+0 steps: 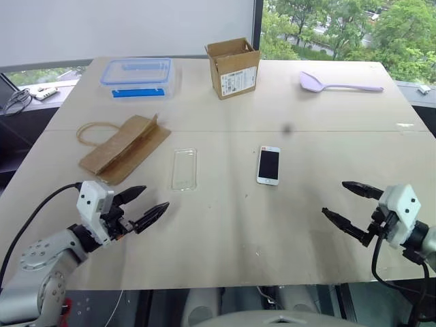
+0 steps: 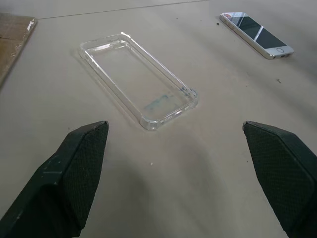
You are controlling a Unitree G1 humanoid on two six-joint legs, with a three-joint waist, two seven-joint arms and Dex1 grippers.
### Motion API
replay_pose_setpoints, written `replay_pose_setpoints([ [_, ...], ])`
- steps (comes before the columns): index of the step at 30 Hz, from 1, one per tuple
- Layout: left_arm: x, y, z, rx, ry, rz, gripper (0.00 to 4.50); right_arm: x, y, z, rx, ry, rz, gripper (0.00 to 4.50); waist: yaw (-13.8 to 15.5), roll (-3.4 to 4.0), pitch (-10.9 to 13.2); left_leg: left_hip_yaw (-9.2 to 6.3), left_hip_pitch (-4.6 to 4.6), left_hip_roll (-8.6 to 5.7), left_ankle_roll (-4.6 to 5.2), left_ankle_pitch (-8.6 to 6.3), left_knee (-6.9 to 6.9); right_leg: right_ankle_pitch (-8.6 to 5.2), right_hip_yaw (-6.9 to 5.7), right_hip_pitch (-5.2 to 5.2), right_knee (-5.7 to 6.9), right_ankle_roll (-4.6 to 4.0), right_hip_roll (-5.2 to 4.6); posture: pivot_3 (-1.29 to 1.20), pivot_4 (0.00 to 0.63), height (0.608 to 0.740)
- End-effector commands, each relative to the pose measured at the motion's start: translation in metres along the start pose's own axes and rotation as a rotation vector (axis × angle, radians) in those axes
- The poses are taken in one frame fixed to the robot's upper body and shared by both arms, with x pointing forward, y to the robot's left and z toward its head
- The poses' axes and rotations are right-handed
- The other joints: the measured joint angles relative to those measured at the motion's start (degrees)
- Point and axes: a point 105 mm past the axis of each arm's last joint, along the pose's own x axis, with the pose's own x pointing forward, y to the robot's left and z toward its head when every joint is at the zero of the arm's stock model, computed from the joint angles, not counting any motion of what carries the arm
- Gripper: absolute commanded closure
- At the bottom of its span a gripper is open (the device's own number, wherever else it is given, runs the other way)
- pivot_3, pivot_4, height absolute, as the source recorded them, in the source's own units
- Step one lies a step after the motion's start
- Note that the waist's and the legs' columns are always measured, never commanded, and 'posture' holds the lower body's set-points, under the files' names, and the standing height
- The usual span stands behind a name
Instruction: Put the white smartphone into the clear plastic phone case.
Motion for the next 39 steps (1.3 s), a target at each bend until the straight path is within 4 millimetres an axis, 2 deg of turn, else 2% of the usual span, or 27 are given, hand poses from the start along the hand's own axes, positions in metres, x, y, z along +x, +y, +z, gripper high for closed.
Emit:
replay_pose_setpoints([
  [1, 0.006, 0.001, 0.026, 0.117, -0.042, -0.05, 0.0, 0.0, 0.007, 0.013, -0.032, -0.064, 0.035, 0.09, 0.0, 0.0, 0.0, 0.0, 0.0, 0.0, 0.0, 0.0, 0.0, 0.0, 0.0, 0.0, 0.0, 0.0, 0.0, 0.0, 0.15, 0.74],
  [4, 0.02, 0.006, 0.041, 0.212, -0.013, -0.144, 0.0, 0.008, 0.022, 0.023, -0.031, -0.12, 0.107, 0.09, 1.1, -0.04, 0.0, -0.23, -0.06, 0.02, 0.0, 0.0, 0.09, -0.03, -0.21, 0.02, 0.02, 0.03, 0.1, 0.0, 0.15, 0.74],
  [9, 0.032, 0.017, 0.051, 0.486, 0.074, -0.347, 0.0, 0.013, 0.047, 0.043, -0.026, -0.169, 0.225, 0.09, 1.3, 0.16, -0.1, 0.11, 0.21, 0.0, 0.0, 0.0, 0.02, -0.02, 0.05, 0.17, -0.01, 0.02, 0.03, 0.0, 0.15, 0.74],
  [12, 0.038, 0.025, 0.051, 0.584, 0.138, -0.472, 0.0, 0.015, 0.056, 0.05, -0.022, -0.178, 0.272, 0.09, 1.4, 0.1, -0.1, 0.11, 0.24, 0.02, 0.0, 0.0, -0.01, 0.0, 0.02, 0.21, -0.04, -0.02, 0.07, 0.0, 0.15, 0.74],
  [17, 0.055, 0.039, 0.054, 0.728, 0.25, -0.646, 0.0, 0.02, 0.055, 0.058, -0.043, -0.182, 0.261, 0.09, 1.5, 0.06, -0.1, 0.14, 0.22, 0.01, 0.0, 0.0, 0.02, 0.08, 0.03, 0.23, -0.07, -0.14, 0.06, 0.0, 0.15, 0.74],
  [24, 0.078, 0.054, 0.054, 0.92, 0.442, -0.747, 0.0, 0.022, 0.056, 0.061, -0.05, -0.174, 0.235, 0.09, 1.2, -0.02, -0.1, 0.01, 0.0, -0.01, 0.01, 0.0, 0.13, 0.14, -0.02, 0.19, -0.08, -0.03, 0.14, 0.0, 0.15, 0.74],
  [28, 0.085, 0.053, 0.039, 1.009, 0.558, -0.839, 0.0, 0.023, 0.059, 0.064, -0.05, -0.177, 0.207, 0.09, 1.4, -0.02, -0.1, -0.03, -0.03, -0.01, 0.01, 0.0, 0.14, 0.19, -0.03, 0.17, -0.08, 0.06, 0.17, 0.0, 0.15, 0.74],
  [32, 0.092, 0.047, 0.027, 1.037, 0.582, -0.904, 0.0, 0.022, 0.06, 0.065, -0.049, -0.171, 0.193, 0.09, 1.4, -0.04, -0.1, -0.07, -0.08, -0.01, 0.01, 0.0, 0.21, 0.18, -0.06, 0.18, -0.08, 0.05, 0.16, 0.0, 0.15, 0.74],
  [33, 0.093, 0.046, 0.024, 1.035, 0.588, -0.915, 0.49, 0.023, 0.06, 0.065, -0.05, -0.168, 0.192, 0.0, 1.4, -0.03, -0.1, -0.06, -0.07, -0.01, 0.02, 0.0, 0.21, 0.18, -0.05, 0.19, -0.08, 0.04, 0.15, 0.0, 0.15, 0.74],
  [34, 0.094, 0.045, 0.021, 1.022, 0.603, -0.921, 0.67, 0.023, 0.06, 0.065, -0.053, -0.168, 0.19, 0.0, 1.5, -0.01, -0.2, -0.06, -0.06, -0.02, 0.02, 0.0, 0.21, 0.17, -0.05, 0.19, -0.07, 0.04, 0.13, 0.0, 0.15, 0.74],
  [36, 0.094, 0.044, 0.016, 0.99, 0.622, -0.926, 1.49, 0.024, 0.059, 0.066, -0.058, -0.169, 0.181, 0.0, 1.6, 0.11, -0.2, -0.07, 0.02, -0.03, 0.02, 0.0, 0.21, 0.13, -0.06, 0.25, -0.04, -0.02, 0.12, 0.0, 0.15, 0.74],
  [39, 0.095, 0.044, 0.014, 0.937, 0.628, -0.919, 2.94, 0.024, 0.06, 0.066, -0.067, -0.164, 0.185, 0.0, 2.0, 0.15, -0.3, -0.19, 0.37, -0.03, 0.03, 0.0, 0.21, -0.02, -0.16, 0.61, 0.01, 0.06, 0.11, 0.0, 0.15, 0.74],
])
